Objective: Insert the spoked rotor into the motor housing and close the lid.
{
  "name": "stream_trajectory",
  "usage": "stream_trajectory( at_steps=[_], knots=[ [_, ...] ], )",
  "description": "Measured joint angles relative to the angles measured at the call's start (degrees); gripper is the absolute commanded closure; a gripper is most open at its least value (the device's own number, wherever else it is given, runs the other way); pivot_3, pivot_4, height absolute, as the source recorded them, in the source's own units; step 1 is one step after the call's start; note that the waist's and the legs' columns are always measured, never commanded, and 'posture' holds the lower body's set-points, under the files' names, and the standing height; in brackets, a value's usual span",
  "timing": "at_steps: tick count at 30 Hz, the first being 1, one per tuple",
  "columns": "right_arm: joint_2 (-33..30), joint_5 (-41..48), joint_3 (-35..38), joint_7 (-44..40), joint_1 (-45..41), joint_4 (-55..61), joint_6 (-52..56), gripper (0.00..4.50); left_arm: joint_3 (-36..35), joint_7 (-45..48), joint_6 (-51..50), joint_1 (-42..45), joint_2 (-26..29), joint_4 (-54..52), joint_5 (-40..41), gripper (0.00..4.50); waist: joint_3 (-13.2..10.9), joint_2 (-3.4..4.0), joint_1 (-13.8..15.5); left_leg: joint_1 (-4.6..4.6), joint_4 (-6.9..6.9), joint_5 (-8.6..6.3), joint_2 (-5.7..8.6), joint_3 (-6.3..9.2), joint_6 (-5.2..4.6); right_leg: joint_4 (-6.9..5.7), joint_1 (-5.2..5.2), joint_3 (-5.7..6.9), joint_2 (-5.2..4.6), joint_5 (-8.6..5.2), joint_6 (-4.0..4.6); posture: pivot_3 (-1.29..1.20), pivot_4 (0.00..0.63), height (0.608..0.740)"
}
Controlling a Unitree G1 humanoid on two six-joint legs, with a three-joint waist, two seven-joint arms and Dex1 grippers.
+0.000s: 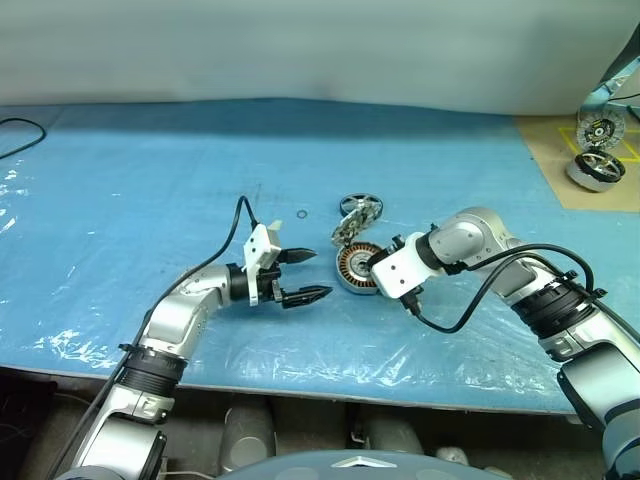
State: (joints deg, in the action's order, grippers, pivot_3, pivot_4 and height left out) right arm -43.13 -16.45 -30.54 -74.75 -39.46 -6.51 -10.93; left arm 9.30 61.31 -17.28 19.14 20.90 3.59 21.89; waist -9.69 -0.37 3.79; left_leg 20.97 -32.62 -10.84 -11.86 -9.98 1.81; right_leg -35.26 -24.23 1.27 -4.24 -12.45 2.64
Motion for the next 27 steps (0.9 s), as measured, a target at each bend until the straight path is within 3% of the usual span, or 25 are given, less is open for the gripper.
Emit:
stream_trajectory(
  at_steps=[6,12,16,26,27],
  knots=[
    [3.6,2.8,1.2,-2.3,0.0,2.4,12.2,2.53,0.1,-0.1,1.1,0.7,-0.6,0.3,-0.7,0.0,0.0,0.0,-0.6,-0.03,-0.06,-0.02,0.0,0.01,0.03,-0.13,0.0,0.0,0.01,0.0,0.0,0.0,0.15,0.74],
    [16.1,2.7,1.7,2.3,-3.5,1.7,34.7,2.53,-0.4,0.0,-2.5,1.2,-2.1,-0.8,2.8,0.0,0.0,0.0,-1.6,-0.03,-0.11,-0.08,0.01,0.01,0.17,-0.28,-0.08,0.02,0.05,0.02,0.07,0.0,0.15,0.74],
    [18.3,2.1,0.4,3.2,-6.2,1.8,44.7,2.53,-0.4,0.5,-5.1,1.1,-0.6,-2.7,4.0,0.0,0.0,0.0,-1.1,0.02,-0.11,-0.08,0.0,0.01,0.19,-0.16,-0.04,0.01,-0.04,0.02,0.07,0.0,0.15,0.74],
    [16.9,0.8,-3.1,5.8,-7.9,1.2,45.0,2.53,0.0,0.5,-4.1,-0.1,0.1,-2.6,3.0,0.0,0.0,0.0,-0.7,-0.07,-0.12,-0.02,0.01,0.01,0.32,-0.18,0.06,-0.03,-0.08,0.02,0.05,0.0,0.15,0.74],
    [16.3,0.8,-3.4,5.8,-7.8,1.3,43.7,2.18,0.0,0.5,-3.9,-0.1,0.1,-2.5,2.8,0.0,0.0,0.0,-0.6,-0.07,-0.12,0.01,0.01,0.01,0.37,-0.18,0.06,-0.03,-0.08,0.03,0.05,0.0,0.15,0.74]
  ],
)
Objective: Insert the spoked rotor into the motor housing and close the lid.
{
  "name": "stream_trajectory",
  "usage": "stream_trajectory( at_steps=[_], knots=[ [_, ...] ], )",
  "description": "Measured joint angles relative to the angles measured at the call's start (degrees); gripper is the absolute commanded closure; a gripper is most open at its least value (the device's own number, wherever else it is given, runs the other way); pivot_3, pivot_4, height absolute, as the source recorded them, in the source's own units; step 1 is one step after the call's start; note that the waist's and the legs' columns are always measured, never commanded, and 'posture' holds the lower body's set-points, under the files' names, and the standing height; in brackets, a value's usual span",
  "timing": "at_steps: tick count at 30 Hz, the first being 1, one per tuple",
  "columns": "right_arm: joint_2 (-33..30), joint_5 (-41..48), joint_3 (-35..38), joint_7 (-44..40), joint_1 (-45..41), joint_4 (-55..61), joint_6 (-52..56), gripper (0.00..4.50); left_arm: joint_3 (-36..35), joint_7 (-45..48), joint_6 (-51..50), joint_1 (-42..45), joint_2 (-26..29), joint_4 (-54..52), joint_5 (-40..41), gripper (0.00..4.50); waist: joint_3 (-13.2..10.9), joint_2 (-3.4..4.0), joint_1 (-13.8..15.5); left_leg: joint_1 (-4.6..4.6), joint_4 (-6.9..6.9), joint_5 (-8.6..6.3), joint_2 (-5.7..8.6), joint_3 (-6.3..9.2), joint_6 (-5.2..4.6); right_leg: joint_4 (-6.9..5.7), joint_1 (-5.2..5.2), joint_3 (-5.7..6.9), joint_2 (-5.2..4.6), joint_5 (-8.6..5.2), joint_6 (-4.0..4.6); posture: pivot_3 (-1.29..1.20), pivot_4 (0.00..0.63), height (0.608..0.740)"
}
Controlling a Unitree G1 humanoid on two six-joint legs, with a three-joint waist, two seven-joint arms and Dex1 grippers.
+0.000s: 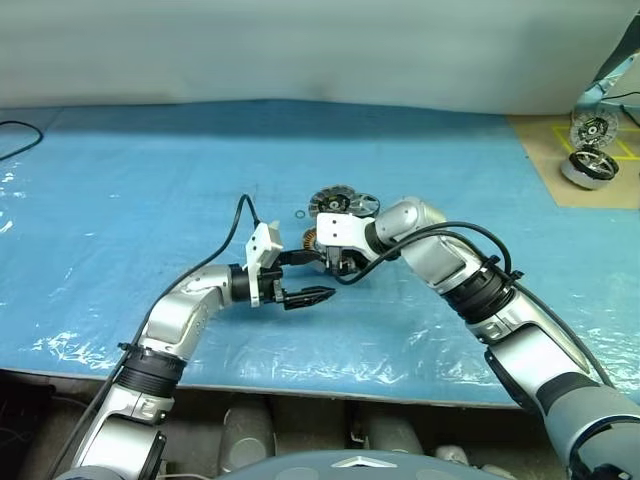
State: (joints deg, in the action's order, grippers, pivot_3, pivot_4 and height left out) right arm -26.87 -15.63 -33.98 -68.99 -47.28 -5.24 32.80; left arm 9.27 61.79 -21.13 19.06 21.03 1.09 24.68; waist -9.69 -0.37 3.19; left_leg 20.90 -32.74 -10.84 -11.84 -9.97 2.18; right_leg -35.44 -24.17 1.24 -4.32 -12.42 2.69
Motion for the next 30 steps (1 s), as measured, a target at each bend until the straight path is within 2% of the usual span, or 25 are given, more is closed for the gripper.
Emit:
stream_trajectory(
  at_steps=[4,14,21,23,26,28,30],
  knots=[
    [-1.7,0.1,-0.5,-0.9,0.9,0.9,-2.4,0.82,0.0,0.0,0.8,0.1,-0.1,0.6,-0.5,0.0,0.0,0.0,0.1,0.01,0.02,0.01,0.0,0.0,0.01,0.01,-0.02,0.0,0.02,0.0,0.0,0.0,0.15,0.74],
    [-2.1,1.7,2.0,-0.4,0.5,4.2,3.0,0.82,-2.0,-0.1,0.9,1.8,0.2,2.7,-0.4,0.0,0.0,0.0,-0.4,0.02,0.05,0.01,0.0,0.0,0.01,0.02,-0.05,0.02,0.07,0.0,0.0,0.0,0.15,0.74],
    [-3.3,9.2,6.4,-2.9,0.6,7.9,12.3,0.82,-2.2,0.2,0.4,2.3,1.1,2.7,-0.4,0.0,0.0,0.0,-0.3,0.04,0.05,0.01,-0.01,0.0,0.01,0.02,-0.06,0.02,0.06,0.0,0.0,0.0,0.15,0.74],
    [-6.5,10.3,6.5,-4.1,0.8,9.3,8.5,0.82,-2.3,0.4,0.0,2.8,1.2,2.7,-0.3,0.0,0.0,0.0,-0.2,0.04,0.04,0.01,-0.01,0.0,0.01,0.03,-0.05,0.02,0.04,0.0,0.0,0.0,0.15,0.74],
    [-13.2,9.0,6.0,-5.6,3.2,10.4,-7.5,0.82,-2.3,1.5,0.0,3.0,2.4,3.0,-0.4,0.0,0.0,0.0,0.4,0.06,0.06,0.01,-0.01,-0.01,0.01,0.07,-0.06,0.02,0.04,0.0,0.0,0.0,0.15,0.74],
    [-14.8,6.5,4.5,-5.3,3.3,8.8,-18.1,0.82,-2.4,2.7,0.8,3.3,4.0,4.5,-1.1,0.0,0.0,0.0,0.0,0.01,0.05,0.01,0.0,-0.03,0.01,0.03,-0.08,0.0,0.09,0.0,0.0,0.0,0.15,0.74],
    [-14.4,4.8,3.4,-4.6,3.3,6.9,-24.2,0.82,-2.4,3.4,1.3,3.6,4.5,5.5,-1.3,0.0,0.0,0.0,-0.4,0.01,0.03,0.0,0.01,-0.03,-0.01,-0.02,-0.08,0.01,0.1,0.0,0.0,0.0,0.15,0.74]
  ],
)
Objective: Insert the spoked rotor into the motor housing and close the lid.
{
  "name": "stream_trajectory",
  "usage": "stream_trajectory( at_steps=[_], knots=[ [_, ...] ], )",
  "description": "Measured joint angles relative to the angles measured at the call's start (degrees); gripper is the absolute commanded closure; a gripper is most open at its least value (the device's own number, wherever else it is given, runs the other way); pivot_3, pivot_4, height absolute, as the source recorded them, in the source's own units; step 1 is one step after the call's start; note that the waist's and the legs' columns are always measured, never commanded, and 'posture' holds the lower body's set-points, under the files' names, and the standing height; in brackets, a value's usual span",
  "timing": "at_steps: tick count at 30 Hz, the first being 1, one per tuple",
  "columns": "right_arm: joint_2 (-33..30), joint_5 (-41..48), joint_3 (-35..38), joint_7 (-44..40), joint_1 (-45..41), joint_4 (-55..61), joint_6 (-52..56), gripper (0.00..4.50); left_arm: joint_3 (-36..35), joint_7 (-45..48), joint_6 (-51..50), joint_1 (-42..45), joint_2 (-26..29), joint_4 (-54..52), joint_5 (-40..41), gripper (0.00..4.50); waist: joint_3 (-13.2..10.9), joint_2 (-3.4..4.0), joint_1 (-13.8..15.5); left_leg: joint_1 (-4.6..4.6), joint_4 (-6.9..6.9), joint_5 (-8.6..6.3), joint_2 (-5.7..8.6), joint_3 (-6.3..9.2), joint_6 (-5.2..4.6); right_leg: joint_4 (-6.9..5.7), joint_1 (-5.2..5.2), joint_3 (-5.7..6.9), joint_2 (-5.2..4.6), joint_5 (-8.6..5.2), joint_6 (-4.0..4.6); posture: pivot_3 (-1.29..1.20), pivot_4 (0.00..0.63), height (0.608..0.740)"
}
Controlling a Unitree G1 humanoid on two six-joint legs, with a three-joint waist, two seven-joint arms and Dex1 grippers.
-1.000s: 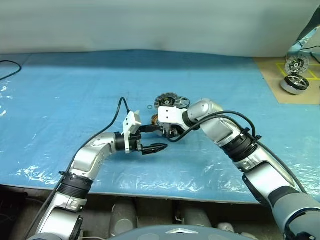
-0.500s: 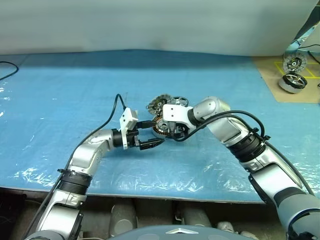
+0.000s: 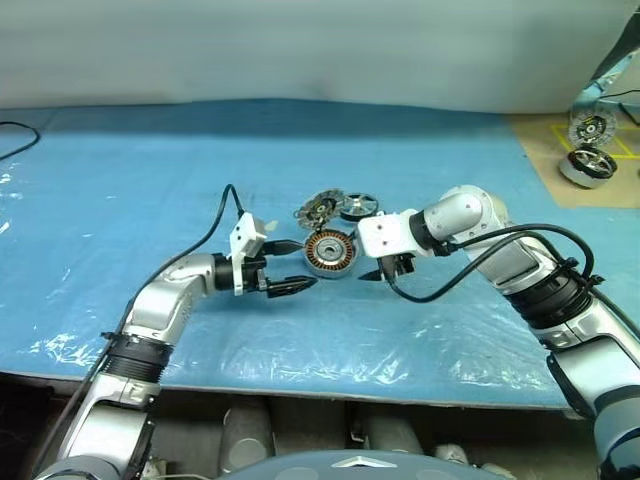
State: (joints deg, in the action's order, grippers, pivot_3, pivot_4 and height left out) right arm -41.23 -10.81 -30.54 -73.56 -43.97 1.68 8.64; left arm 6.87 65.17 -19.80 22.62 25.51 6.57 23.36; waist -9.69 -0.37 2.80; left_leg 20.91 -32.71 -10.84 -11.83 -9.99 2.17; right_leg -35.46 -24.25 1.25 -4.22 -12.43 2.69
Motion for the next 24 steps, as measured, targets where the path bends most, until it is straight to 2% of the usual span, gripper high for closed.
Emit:
stream_trajectory(
  at_steps=[3,9,24],
  knots=[
    [1.3,-3.5,-2.0,1.8,-0.7,-4.7,-9.0,0.82,0.0,0.5,0.8,0.2,-0.1,0.5,-0.2,0.0,0.0,0.0,-0.3,0.04,-0.06,-0.04,-0.01,0.0,-0.08,0.0,0.0,-0.01,-0.02,0.0,0.0,0.0,0.15,0.74],
    [4.3,-8.0,-3.1,4.0,-3.6,-12.3,-18.3,0.82,0.1,-0.5,1.2,-0.7,-1.1,-0.4,-0.3,0.0,0.0,0.0,-0.3,0.1,-0.04,-0.08,0.0,0.0,-0.16,0.03,-0.02,0.03,-0.02,0.0,0.01,0.0,0.15,0.74],
    [10.0,-15.7,-5.2,5.8,-6.7,-22.2,-27.9,0.82,-0.6,-3.0,1.7,-1.3,-1.2,-0.7,-0.2,0.0,0.0,-0.01,-0.4,0.11,-0.09,-0.08,-0.01,0.01,-0.2,-0.01,-0.03,0.03,-0.01,0.0,0.01,0.0,0.15,0.74]
  ],
)
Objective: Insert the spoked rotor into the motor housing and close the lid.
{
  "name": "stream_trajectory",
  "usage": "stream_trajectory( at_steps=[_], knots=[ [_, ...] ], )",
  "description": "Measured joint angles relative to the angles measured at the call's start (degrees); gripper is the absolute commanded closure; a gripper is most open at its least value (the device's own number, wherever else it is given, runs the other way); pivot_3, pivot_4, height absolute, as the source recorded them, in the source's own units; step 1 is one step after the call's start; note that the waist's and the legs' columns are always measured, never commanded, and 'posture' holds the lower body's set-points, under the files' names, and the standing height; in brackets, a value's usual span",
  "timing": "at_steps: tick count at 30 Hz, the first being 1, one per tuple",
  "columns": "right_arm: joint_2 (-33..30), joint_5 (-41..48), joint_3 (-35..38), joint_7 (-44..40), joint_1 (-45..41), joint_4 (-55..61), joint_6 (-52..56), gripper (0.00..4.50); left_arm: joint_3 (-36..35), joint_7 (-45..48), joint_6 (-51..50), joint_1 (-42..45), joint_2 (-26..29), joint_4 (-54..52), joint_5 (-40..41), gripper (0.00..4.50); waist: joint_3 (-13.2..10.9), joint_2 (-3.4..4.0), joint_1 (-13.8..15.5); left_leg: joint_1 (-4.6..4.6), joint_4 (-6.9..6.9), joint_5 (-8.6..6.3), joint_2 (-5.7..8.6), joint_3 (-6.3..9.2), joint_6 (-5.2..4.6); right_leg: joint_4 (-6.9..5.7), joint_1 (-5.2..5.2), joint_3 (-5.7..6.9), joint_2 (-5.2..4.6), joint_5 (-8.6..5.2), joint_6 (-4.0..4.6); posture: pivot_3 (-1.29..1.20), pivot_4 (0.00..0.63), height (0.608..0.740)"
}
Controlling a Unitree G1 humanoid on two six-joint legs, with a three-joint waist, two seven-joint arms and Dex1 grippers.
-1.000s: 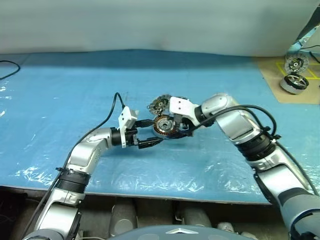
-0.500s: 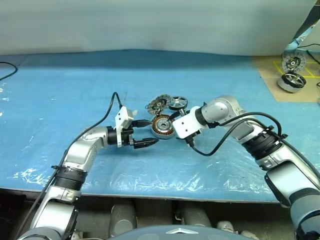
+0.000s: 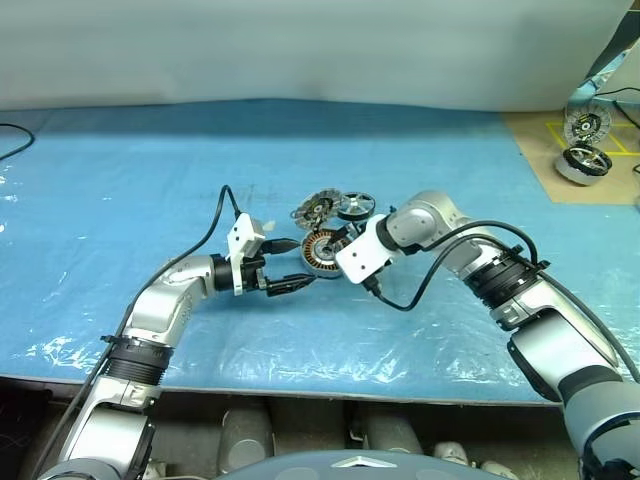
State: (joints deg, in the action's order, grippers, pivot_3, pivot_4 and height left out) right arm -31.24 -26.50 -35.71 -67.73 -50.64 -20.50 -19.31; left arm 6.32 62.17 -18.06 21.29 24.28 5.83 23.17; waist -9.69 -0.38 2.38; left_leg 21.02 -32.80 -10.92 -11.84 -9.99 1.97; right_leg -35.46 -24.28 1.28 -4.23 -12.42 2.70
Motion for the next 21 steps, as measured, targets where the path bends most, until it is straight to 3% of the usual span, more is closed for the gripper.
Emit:
stream_trajectory(
  at_steps=[4,7,10,17,21],
  knots=[
    [0.2,-1.6,-0.6,0.2,-0.6,-1.2,-2.0,0.82,0.1,-0.4,0.1,-1.1,-0.4,0.0,-0.1,0.0,0.0,0.0,0.0,0.0,-0.01,0.0,0.0,0.0,0.0,0.0,0.0,0.0,0.0,0.0,0.0,0.0,0.15,0.74],
    [0.2,-1.9,-0.6,-0.7,-0.6,-1.3,-2.7,1.41,0.1,-0.5,0.4,-1.1,-0.6,0.0,-0.2,0.0,0.0,0.0,0.0,-0.01,-0.02,0.0,-0.01,0.0,0.0,-0.02,0.01,0.0,0.0,0.0,0.0,0.0,0.15,0.74],
    [0.4,-2.5,-0.9,-0.8,-0.8,-1.6,-3.2,2.42,0.1,-0.5,0.8,-1.1,-0.9,0.1,-0.5,0.0,0.0,-0.01,0.0,-0.02,-0.04,0.0,-0.01,0.0,0.0,-0.04,0.01,-0.01,-0.01,0.0,0.0,0.0,0.15,0.74],
    [0.6,-1.7,-0.5,-2.4,-0.7,-0.9,0.1,2.5,0.2,-0.5,1.0,-1.1,-1.1,0.2,-0.9,0.0,0.0,-0.01,0.1,-0.02,-0.05,-0.01,-0.01,0.01,0.0,-0.05,0.01,-0.01,-0.01,0.0,0.0,0.0,0.15,0.74],
    [0.1,2.1,2.9,-6.7,2.3,3.8,10.0,2.5,0.3,-0.5,1.4,-1.1,-1.2,0.2,-1.2,0.0,0.0,-0.01,0.4,0.01,-0.03,-0.01,-0.03,0.02,-0.01,0.01,0.04,-0.01,-0.02,0.0,0.0,0.0,0.15,0.74]
  ],
)
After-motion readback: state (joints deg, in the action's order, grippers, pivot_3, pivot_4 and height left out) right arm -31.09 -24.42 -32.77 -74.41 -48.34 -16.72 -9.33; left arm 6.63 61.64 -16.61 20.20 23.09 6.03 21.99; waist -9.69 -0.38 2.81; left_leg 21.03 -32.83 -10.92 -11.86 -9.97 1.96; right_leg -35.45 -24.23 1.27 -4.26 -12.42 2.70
